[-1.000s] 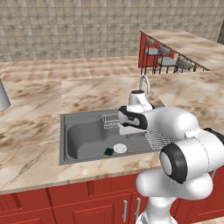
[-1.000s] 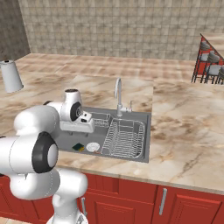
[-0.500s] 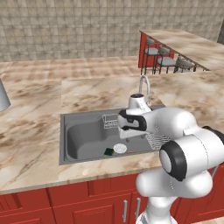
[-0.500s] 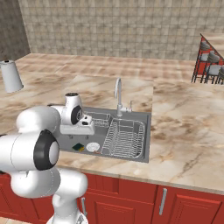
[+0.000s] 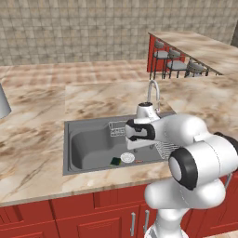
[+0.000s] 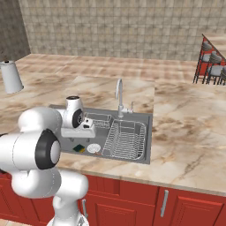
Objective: Pick up the bar soap and sponge from the sink, and place them back in the cabinet, and close the cabinet door.
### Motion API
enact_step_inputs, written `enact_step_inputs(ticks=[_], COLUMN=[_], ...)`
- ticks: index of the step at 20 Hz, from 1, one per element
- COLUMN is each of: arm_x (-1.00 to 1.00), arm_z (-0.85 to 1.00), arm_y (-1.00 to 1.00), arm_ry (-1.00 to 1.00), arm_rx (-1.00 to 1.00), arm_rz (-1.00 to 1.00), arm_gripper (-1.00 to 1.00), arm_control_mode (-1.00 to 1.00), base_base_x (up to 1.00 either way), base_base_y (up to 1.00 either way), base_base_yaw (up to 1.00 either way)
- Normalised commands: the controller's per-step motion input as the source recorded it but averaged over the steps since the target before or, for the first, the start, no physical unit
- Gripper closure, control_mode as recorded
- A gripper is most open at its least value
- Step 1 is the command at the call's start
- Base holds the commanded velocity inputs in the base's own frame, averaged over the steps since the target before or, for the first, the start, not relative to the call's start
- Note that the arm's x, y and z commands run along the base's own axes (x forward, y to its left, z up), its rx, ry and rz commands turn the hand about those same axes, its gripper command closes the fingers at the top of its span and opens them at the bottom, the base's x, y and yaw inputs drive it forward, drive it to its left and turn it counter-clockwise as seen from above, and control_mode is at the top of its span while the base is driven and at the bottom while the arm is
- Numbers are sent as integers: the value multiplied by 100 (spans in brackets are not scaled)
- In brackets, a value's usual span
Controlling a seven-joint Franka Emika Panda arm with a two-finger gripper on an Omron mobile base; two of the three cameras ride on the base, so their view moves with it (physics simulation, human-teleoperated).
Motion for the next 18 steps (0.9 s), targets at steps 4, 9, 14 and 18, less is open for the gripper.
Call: enact_step_inputs(ticks=[4,9,14,18], arm_x=[11,25,32,27], arm_z=[-3,0,0,0], arm_y=[0,0,0,-3], arm_ry=[0,0,0,0], arm_rx=[1,1,1,1], arm_rz=[0,0,0,0], arm_gripper=[-100,-100,-100,-100], arm_control_mode=[-100,-100,-100,-100], base_base_x=[0,0,0,0], base_base_y=[0,0,0,0], base_base_yaw=[0,0,0,0])
